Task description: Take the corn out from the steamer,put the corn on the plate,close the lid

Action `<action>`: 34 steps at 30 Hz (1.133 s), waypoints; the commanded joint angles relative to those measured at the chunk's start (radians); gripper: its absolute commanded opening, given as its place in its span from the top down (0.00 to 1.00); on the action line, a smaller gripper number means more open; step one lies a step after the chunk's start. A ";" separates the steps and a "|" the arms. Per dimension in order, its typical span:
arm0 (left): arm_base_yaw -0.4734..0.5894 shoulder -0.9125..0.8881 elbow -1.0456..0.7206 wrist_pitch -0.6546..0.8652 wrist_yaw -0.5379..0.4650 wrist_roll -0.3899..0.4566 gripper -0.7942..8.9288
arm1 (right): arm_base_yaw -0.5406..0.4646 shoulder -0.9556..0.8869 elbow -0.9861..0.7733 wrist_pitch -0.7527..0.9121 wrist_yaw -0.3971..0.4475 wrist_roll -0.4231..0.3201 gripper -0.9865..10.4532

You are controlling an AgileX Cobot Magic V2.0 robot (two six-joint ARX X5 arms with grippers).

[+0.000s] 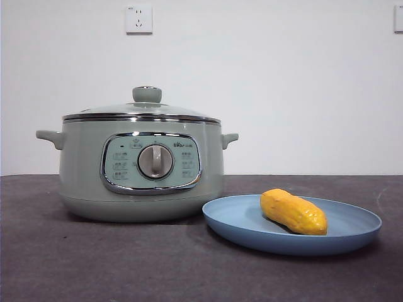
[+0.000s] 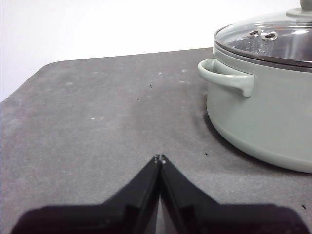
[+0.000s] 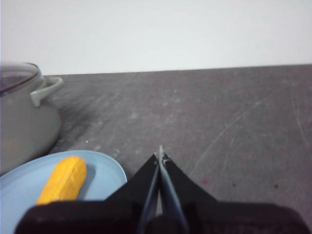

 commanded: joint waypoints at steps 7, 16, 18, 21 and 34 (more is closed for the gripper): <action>0.003 -0.003 -0.013 0.004 -0.001 -0.004 0.92 | 0.001 -0.003 -0.026 -0.070 0.001 0.002 0.91; 0.003 -0.003 -0.013 0.004 -0.001 -0.004 0.92 | 0.002 -0.003 -0.025 -0.069 0.003 0.077 0.91; 0.003 -0.003 -0.013 0.004 -0.001 -0.003 0.92 | 0.002 -0.003 -0.025 -0.069 0.003 0.077 0.91; 0.003 -0.003 -0.013 0.004 -0.001 -0.003 0.92 | 0.002 -0.003 -0.025 -0.069 0.003 0.077 0.91; 0.003 -0.003 -0.013 0.004 -0.001 -0.004 0.92 | 0.002 -0.003 -0.025 -0.069 0.003 0.077 0.91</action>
